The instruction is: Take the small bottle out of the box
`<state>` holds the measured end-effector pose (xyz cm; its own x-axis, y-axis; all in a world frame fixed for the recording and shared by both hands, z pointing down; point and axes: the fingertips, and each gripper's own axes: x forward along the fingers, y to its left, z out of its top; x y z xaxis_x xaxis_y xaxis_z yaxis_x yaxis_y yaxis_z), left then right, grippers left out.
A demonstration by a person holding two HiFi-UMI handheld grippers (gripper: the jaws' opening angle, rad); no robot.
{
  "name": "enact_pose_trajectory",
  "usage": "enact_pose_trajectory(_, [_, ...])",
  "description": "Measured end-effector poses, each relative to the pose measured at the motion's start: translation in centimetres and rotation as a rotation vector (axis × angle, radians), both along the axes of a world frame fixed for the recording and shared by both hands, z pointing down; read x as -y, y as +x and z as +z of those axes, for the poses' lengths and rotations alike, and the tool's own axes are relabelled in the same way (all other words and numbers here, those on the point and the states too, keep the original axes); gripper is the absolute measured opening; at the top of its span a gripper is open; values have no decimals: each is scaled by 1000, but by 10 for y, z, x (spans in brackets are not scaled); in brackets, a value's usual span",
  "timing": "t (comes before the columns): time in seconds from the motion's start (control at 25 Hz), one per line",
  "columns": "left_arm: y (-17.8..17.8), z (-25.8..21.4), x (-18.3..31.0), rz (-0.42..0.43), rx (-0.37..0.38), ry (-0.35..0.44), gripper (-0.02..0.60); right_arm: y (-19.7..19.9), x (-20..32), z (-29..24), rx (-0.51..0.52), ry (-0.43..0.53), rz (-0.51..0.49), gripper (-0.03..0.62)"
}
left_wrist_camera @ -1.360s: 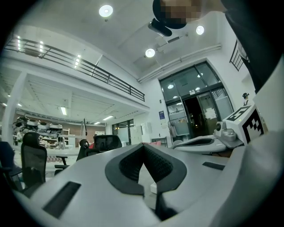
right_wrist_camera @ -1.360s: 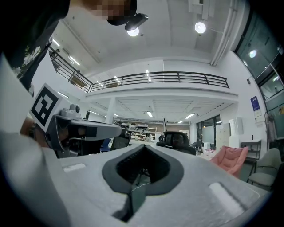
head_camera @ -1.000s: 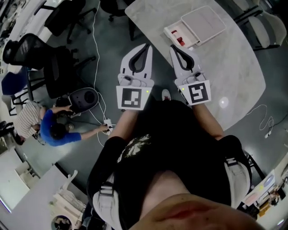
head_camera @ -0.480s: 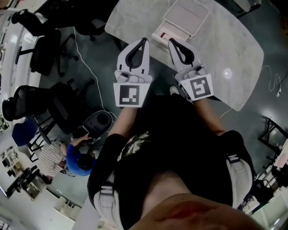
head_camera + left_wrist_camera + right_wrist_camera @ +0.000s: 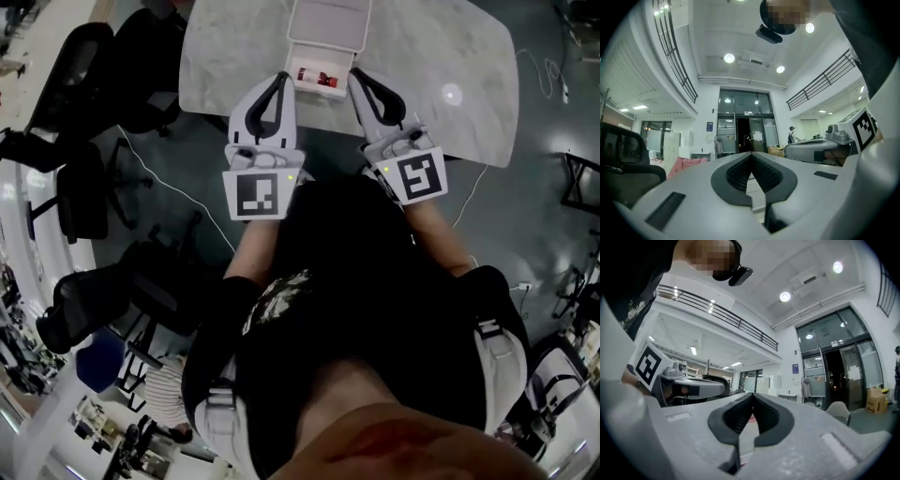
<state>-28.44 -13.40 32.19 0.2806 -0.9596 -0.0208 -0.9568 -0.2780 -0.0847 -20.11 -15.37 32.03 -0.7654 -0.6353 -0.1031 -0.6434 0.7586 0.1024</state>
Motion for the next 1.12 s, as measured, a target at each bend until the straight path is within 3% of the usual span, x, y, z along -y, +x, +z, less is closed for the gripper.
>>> enact_pose_trajectory(0.2, [11,15,4,110,-1,-25,14,17,1,11,22,-15,107,-5])
enact_pose_trajectory(0.56, [34,46,32,234,-3,-49,14,31,9,68,-102,-142,115,-3])
enact_pose_trajectory(1.0, [52,68,93,257,129,-58,14,25,85,129,-164,-258,-77,-2])
enact_pose_trajectory(1.12, [54,86,99,229,128,-109,14,16,99,135,-173,-249,-146,-2])
